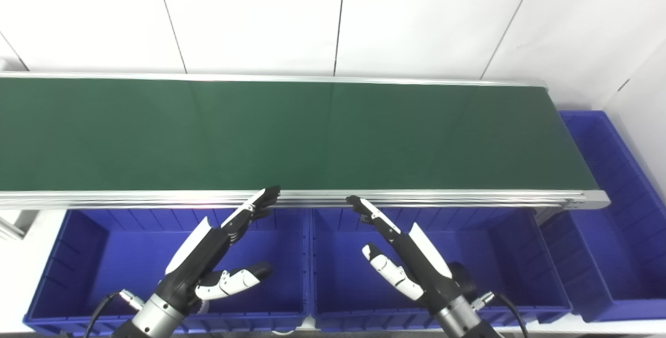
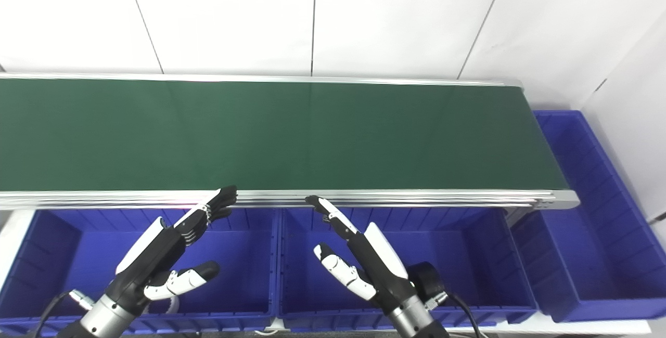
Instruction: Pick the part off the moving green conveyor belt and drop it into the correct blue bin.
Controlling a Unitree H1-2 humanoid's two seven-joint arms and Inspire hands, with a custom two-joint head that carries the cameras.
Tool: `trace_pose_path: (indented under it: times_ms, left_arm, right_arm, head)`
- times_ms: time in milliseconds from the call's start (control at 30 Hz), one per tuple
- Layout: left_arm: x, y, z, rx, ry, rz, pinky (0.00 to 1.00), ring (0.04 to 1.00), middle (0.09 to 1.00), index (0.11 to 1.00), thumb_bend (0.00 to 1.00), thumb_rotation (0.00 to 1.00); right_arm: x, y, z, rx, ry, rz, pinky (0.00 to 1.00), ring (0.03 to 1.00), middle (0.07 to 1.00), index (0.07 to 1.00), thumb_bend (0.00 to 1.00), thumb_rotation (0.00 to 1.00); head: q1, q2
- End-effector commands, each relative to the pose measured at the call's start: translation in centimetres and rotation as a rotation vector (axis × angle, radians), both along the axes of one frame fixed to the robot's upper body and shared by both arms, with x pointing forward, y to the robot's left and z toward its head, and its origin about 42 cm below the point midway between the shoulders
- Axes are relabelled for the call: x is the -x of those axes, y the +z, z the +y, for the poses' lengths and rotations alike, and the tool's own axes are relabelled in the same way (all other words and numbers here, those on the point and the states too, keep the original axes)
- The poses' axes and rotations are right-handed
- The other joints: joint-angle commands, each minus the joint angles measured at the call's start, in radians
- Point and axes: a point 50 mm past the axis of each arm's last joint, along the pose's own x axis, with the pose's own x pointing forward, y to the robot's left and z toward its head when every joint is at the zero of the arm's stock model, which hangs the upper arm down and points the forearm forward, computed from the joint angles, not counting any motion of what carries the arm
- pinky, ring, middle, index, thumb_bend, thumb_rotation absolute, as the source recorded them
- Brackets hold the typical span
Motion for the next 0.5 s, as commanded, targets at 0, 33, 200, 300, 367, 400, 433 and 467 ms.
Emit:
trace_pose_path:
  times_ms: [0,33,200,300,367,400,433,467]
  left_arm:
    - [-0.34,1.06,-0.20,0.022,-0.011,-0.050,0.93,0.963,0.971,0.957,0.46,0.69]
    - [-0.33,1.08,-0.19,0.020,-0.010,-0.050,0.93,0.964,0.971,0.957,0.46,0.69]
    - [-0.33,1.11,-0.19,0.022,-0.008,-0.050,0.93,0.963,0.968,0.953,0.46,0.69]
    - [-0.28,1.09,-0.15,0.017,-0.007,-0.054,0.92,0.958,0.968,0.955,0.45,0.69]
    - [-0.25,1.17,-0.13,0.013,-0.005,-0.056,0.92,0.960,0.969,0.955,0.45,0.69]
    - [-0.23,1.20,-0.13,0.014,-0.005,-0.056,0.92,0.959,0.969,0.955,0.45,0.69]
    - [-0.22,1.22,-0.11,0.014,-0.006,-0.055,0.92,0.958,0.968,0.955,0.45,0.69]
    - [-0.21,1.23,-0.10,0.015,-0.007,-0.054,0.92,0.958,0.969,0.957,0.45,0.69]
  right_arm:
    - [-0.21,1.39,0.16,-0.034,0.009,-0.073,0.89,0.937,0.963,0.948,0.40,1.00]
    - [-0.21,1.41,0.17,-0.035,0.009,-0.073,0.89,0.938,0.963,0.947,0.40,1.00]
    - [-0.27,1.35,0.20,-0.029,0.008,-0.070,0.89,0.937,0.963,0.947,0.41,0.99]
    - [-0.27,1.38,0.21,-0.029,0.011,-0.072,0.89,0.939,0.964,0.948,0.40,0.99]
    - [-0.30,1.36,0.23,-0.033,0.012,-0.073,0.89,0.940,0.964,0.947,0.40,0.99]
    - [-0.31,1.34,0.24,-0.034,0.013,-0.073,0.90,0.941,0.964,0.948,0.40,0.99]
    - [-0.32,1.33,0.24,-0.034,0.014,-0.073,0.90,0.941,0.964,0.948,0.40,0.99]
    - [-0.32,1.30,0.22,-0.034,0.014,-0.073,0.90,0.941,0.964,0.948,0.39,0.99]
  head:
    - [-0.001,0.001]
    - [-0.002,0.003]
    - [0.003,0.005]
    - [0.003,0.004]
    - [0.003,0.002]
    - [0.003,0.002]
    - [0.002,0.002]
    - [0.002,0.003]
